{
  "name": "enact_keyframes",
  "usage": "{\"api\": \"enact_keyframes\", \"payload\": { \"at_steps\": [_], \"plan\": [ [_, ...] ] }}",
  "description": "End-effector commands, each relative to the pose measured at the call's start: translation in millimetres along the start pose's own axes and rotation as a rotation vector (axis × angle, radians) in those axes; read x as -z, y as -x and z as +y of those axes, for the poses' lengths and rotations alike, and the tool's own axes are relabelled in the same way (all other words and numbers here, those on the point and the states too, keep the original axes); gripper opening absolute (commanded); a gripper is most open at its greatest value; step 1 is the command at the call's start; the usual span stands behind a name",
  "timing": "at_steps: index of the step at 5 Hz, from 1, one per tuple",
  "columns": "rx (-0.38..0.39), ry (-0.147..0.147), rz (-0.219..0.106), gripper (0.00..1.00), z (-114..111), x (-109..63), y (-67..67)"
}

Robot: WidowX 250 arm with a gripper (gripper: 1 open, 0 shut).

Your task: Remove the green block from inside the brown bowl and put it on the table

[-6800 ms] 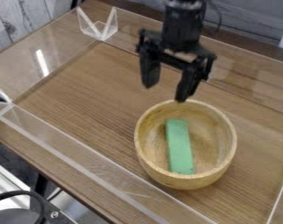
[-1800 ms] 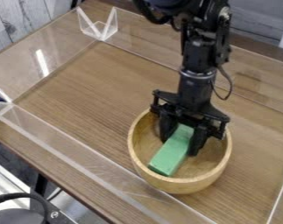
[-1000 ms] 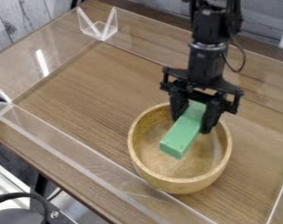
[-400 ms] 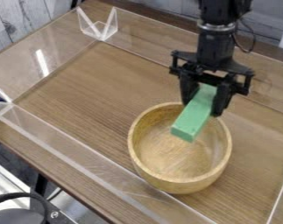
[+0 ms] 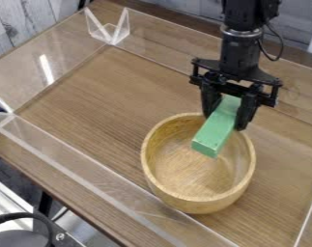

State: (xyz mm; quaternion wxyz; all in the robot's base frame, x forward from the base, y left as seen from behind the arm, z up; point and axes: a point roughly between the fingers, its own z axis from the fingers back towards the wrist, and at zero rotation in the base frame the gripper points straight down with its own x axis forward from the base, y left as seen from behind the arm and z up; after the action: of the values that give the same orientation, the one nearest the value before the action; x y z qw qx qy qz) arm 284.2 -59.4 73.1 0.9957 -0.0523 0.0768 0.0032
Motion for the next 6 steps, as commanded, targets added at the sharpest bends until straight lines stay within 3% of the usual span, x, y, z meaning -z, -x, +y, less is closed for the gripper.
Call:
{"api": "enact_keyframes", "payload": {
  "at_steps": [1,4,6],
  "plan": [
    [0.009,0.005,-0.059,0.00,-2,-15.3,-9.8],
    [0.007,-0.001,-0.059,0.00,0,-11.4,-16.6],
    [0.010,0.005,-0.087,0.00,5,-25.9,-17.0]
  ]
}}
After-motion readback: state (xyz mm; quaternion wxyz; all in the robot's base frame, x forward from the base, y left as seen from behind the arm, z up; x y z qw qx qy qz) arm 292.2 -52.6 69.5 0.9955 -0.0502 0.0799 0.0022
